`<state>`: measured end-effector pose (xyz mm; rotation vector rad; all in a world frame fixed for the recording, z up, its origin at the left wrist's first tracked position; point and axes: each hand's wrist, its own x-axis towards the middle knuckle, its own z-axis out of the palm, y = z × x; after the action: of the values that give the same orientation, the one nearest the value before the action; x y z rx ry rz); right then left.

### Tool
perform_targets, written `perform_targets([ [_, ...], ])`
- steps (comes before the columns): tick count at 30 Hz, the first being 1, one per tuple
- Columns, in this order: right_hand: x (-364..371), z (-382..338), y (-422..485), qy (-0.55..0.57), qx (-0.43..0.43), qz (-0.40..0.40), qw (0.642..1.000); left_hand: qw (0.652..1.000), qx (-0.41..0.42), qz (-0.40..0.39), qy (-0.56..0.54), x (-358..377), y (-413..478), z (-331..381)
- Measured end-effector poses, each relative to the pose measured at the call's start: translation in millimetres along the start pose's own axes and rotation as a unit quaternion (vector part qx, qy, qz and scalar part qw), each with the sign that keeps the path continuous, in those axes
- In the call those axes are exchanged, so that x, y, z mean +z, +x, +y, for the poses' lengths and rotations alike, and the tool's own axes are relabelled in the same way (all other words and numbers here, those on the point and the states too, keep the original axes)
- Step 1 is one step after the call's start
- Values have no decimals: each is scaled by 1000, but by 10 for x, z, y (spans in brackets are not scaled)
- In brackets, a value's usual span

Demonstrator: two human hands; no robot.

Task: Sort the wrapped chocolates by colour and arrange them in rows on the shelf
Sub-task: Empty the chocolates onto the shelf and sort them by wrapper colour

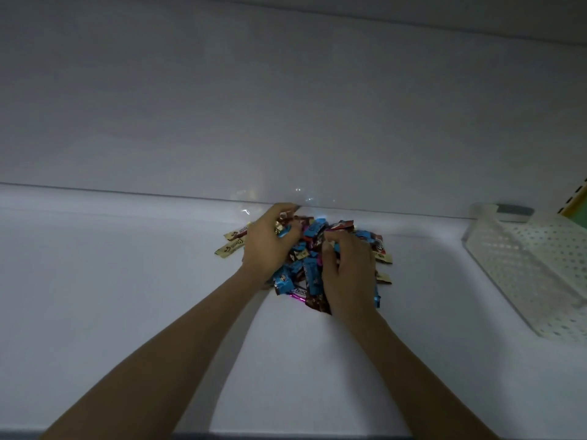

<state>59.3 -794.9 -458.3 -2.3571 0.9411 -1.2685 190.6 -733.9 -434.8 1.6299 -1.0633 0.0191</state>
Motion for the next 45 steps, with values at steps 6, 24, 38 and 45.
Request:
perform_targets([
  [6,-53,-548,18,260,72,-77,960,853,-287,111,-420,-73,182,351],
  [24,89,-1025,-142,481,208,-95,846,759,-387,146,-502,-200,-46,464],
  [38,694,-1871,-31,502,311,-248,768,803,-258,358,-400,-1046,-372,247],
  [45,1013,-2184,-82,508,331,-291,740,809,-323,358,-337,-1807,-706,-211],
])
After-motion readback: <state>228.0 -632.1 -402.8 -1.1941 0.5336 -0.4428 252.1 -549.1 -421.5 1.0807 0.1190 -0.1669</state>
